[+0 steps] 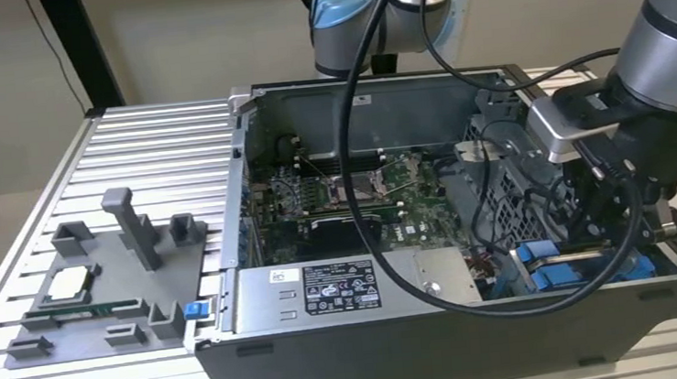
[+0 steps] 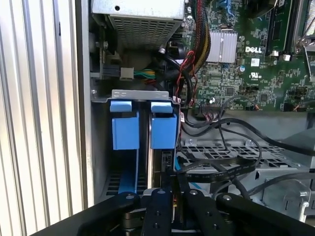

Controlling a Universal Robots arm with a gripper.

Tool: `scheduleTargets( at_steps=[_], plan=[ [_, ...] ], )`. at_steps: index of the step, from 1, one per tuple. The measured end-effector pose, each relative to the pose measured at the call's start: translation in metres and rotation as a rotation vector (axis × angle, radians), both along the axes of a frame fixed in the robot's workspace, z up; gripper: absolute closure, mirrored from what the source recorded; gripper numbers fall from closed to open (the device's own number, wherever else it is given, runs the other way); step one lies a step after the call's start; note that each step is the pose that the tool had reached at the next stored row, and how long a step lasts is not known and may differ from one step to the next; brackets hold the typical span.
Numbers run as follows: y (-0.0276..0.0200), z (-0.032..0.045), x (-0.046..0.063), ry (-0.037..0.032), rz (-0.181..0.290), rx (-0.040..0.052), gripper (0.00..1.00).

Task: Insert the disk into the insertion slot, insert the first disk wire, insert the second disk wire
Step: 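Insert the second disk wire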

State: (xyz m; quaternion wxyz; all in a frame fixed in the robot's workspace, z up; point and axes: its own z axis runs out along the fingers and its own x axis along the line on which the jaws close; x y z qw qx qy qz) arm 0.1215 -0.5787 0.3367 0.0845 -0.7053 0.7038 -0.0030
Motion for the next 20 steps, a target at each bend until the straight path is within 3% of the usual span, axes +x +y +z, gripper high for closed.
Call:
scheduleTargets(
  at_steps=[6,20],
  plan=[
    [-0.0006,-0.0001,0.0001,-0.0012,0.0,0.007,1.0],
    [-0.0011,-0.0024,0.0001,-0.002,0.0,0.0098,1.0]
  ],
)
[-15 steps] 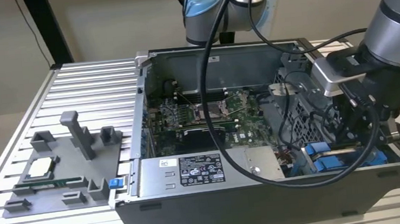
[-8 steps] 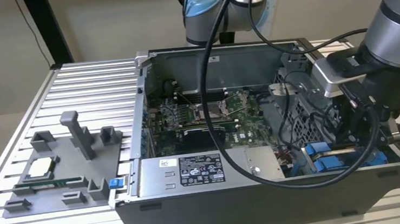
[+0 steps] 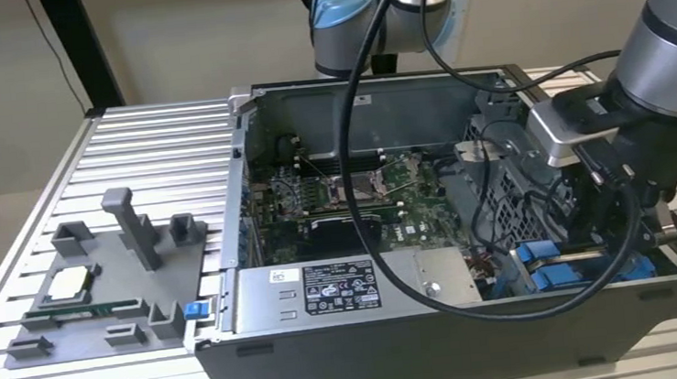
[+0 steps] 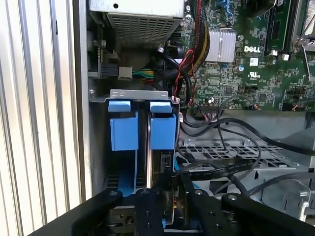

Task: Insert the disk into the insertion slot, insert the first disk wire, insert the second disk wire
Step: 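Insert the second disk wire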

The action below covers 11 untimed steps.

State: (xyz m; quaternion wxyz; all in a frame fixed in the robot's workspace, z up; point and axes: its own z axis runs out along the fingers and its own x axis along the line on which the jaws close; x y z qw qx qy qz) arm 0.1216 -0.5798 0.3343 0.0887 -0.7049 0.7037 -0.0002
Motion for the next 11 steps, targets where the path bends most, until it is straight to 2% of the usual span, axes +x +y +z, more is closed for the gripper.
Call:
scheduleTargets(
  at_steps=[1,8,9,11],
  plan=[
    [0.0,-0.0003,0.0,-0.0001,0.0,-0.0003,0.0],
    [-0.0001,-0.0001,-0.0001,0.0002,0.0,-0.0008,0.0],
    [-0.0001,0.0008,-0.0001,0.0017,0.0,-0.0007,0.0],
    [-0.0001,0.0043,0.0,0.0088,0.0,-0.0008,0.0]
  ],
)
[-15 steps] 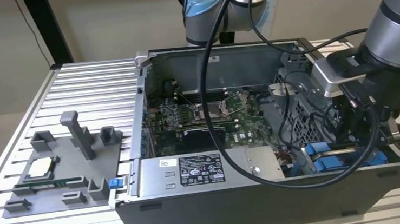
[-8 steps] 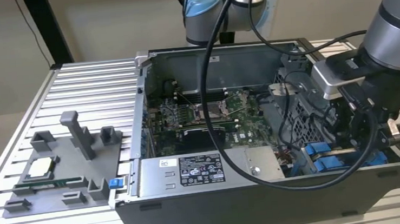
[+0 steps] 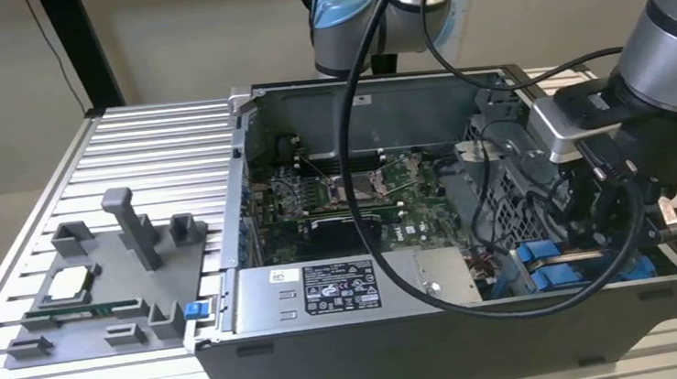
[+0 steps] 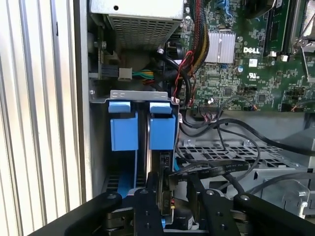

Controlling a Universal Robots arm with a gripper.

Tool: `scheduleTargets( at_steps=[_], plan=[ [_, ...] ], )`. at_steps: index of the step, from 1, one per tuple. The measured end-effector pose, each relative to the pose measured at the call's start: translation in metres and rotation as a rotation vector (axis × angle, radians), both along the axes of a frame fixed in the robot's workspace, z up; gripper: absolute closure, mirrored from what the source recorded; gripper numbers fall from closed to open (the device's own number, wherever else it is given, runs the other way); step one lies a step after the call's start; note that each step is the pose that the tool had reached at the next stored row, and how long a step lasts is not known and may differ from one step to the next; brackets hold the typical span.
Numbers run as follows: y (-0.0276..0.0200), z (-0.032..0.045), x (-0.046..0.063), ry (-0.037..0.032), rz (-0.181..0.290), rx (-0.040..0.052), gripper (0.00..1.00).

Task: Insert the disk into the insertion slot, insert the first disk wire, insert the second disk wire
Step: 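Insert the second disk wire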

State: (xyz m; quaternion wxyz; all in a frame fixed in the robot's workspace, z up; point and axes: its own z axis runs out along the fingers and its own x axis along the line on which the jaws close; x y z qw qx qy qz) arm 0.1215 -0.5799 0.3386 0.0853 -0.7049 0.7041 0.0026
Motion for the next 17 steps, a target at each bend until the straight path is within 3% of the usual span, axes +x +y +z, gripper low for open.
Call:
scheduleTargets(
  at_steps=[7,17],
  plan=[
    [0.0,0.0131,0.0,0.0215,0.0,-0.0002,0.0],
    [0.0,0.0131,0.0,0.0238,0.0,-0.0001,0.0]
  ],
)
